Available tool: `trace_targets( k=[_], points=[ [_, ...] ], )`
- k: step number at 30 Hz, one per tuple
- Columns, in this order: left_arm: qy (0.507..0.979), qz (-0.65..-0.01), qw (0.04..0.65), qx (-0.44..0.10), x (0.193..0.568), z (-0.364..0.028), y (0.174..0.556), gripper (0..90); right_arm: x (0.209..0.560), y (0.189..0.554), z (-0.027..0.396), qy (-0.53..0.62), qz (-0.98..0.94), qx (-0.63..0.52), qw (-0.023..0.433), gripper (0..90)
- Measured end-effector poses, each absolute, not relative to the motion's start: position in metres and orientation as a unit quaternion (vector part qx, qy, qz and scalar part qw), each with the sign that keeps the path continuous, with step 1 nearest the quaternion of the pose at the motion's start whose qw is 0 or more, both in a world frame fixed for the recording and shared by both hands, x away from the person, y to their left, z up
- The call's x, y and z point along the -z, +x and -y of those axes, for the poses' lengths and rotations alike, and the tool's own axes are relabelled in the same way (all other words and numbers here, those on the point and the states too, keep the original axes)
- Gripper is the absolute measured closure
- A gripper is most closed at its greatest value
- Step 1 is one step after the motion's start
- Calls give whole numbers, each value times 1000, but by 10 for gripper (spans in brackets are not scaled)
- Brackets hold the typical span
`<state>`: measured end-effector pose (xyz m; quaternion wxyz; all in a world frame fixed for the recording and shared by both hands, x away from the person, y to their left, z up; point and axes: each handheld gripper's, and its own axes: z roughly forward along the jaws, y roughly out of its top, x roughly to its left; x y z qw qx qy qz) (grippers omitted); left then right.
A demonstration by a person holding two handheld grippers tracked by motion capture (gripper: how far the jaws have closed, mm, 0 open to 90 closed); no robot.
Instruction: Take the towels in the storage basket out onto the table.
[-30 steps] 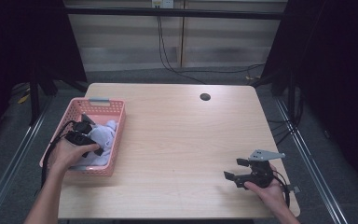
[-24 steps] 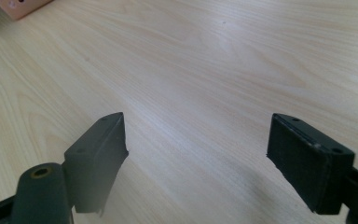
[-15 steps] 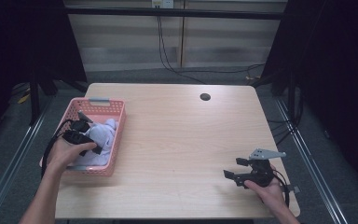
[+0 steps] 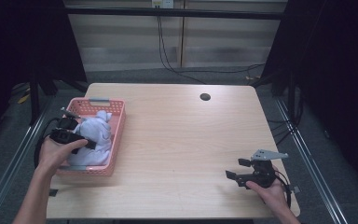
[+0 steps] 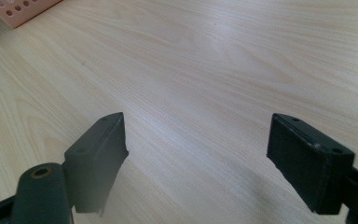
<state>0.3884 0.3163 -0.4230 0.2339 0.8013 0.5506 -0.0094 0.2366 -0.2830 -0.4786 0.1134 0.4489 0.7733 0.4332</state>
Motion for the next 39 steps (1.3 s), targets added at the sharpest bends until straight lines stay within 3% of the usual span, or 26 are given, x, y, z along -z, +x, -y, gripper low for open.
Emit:
trace_targets(
  k=[19,39],
  points=[
    [755,-559,343,2,392,-338,382,470,479,238,283,446,-775,-432,118,200],
    [746,-544,384,-14,370,-341,373,464,478,240,286,452,-770,-435,117,197]
  ],
)
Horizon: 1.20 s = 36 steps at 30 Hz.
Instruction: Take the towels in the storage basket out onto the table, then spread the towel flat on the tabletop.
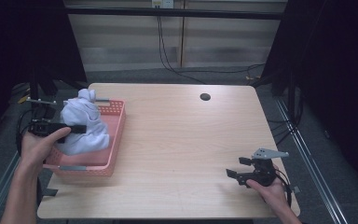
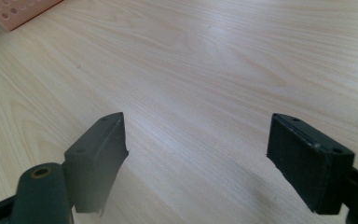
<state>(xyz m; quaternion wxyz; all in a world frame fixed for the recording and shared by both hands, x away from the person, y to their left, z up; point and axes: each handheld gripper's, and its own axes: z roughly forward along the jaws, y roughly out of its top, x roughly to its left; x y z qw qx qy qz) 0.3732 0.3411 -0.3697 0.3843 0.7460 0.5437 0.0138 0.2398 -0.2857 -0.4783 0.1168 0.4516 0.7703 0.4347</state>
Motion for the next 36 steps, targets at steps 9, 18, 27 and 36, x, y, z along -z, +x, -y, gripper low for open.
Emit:
trace_targets(
  k=[9,18,27,36],
  points=[
    [745,-540,390,-29,357,-335,367,461,478,238,287,447,-772,-435,119,197],
    [753,-513,411,-37,344,-321,360,456,478,240,287,448,-773,-433,118,198],
    [762,-498,413,-35,343,-298,353,454,478,240,288,451,-769,-437,119,198],
    [773,-477,417,-36,336,-272,351,452,475,237,288,442,-771,-442,120,201]
  ],
)
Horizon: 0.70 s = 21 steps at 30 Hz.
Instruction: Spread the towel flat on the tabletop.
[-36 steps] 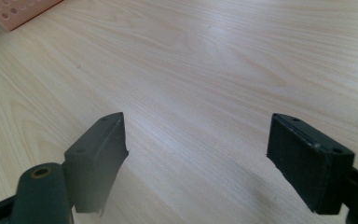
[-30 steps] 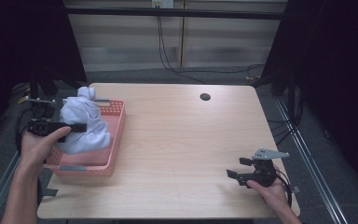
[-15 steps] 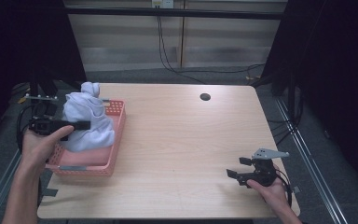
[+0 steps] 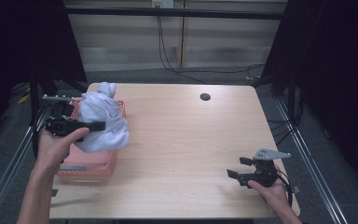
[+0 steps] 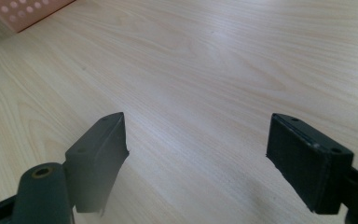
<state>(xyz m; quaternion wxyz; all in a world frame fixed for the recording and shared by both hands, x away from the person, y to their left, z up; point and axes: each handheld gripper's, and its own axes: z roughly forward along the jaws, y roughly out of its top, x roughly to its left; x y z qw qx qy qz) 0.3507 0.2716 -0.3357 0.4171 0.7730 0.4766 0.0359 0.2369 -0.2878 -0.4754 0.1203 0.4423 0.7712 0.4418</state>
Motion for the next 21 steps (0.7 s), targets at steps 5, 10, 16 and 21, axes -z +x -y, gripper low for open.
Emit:
trace_targets(
  k=[5,10,16,21],
  points=[
    [778,-458,429,-32,328,-252,354,449,476,240,287,443,-770,-442,121,206],
    [796,-427,430,-24,326,-218,358,447,475,240,288,444,-767,-447,122,216],
    [809,-399,430,-6,328,-181,361,447,474,239,290,445,-766,-447,121,216],
    [816,-382,434,19,336,-160,361,445,474,239,291,444,-766,-449,123,216]
  ],
)
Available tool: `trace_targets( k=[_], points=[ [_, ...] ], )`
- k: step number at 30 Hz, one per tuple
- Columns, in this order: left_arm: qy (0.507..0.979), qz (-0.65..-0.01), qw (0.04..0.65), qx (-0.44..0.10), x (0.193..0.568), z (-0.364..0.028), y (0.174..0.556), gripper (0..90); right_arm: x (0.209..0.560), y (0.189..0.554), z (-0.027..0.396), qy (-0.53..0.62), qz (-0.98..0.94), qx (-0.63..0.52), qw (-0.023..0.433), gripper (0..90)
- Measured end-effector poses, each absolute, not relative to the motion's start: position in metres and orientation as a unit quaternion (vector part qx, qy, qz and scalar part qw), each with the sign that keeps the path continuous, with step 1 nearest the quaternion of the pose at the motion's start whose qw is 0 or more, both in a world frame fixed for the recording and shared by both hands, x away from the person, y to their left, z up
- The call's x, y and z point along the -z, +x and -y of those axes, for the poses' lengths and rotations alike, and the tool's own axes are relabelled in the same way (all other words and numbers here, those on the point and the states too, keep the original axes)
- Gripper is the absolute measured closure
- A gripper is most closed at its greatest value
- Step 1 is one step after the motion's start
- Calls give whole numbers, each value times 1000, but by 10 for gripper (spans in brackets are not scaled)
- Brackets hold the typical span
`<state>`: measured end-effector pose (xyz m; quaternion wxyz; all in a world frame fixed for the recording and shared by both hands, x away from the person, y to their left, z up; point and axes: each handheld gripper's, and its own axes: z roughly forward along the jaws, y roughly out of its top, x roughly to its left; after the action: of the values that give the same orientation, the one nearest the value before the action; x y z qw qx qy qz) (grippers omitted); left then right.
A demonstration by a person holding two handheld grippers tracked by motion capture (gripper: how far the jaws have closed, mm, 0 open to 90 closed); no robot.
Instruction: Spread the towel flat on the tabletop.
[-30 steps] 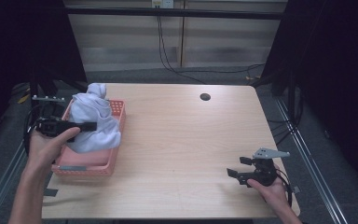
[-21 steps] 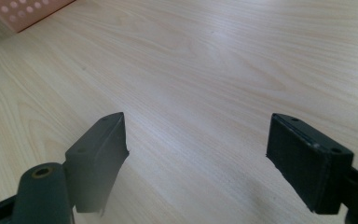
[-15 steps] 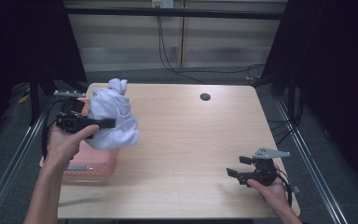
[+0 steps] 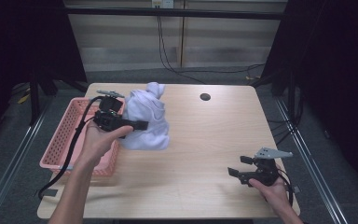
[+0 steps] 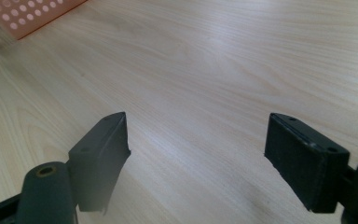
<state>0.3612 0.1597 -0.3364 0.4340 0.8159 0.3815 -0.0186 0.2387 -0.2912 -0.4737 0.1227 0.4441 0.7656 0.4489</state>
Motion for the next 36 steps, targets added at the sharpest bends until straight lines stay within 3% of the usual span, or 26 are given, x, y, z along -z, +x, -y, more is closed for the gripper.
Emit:
trace_targets(
  k=[1,15,20,21,27,36],
  points=[
    [815,-370,443,44,346,-149,361,444,473,238,291,443,-765,-451,123,216],
    [869,-322,365,89,432,-79,340,404,474,239,288,442,-768,-447,120,209],
    [892,-308,321,79,468,-66,334,345,475,238,287,437,-772,-445,123,209],
    [889,-308,329,84,472,-62,334,274,475,238,285,435,-773,-445,121,208],
    [892,-304,324,81,471,-65,337,161,475,240,277,430,-777,-445,118,209],
    [890,-327,316,39,457,-71,336,146,470,243,266,417,-783,-446,118,234]
  ],
)
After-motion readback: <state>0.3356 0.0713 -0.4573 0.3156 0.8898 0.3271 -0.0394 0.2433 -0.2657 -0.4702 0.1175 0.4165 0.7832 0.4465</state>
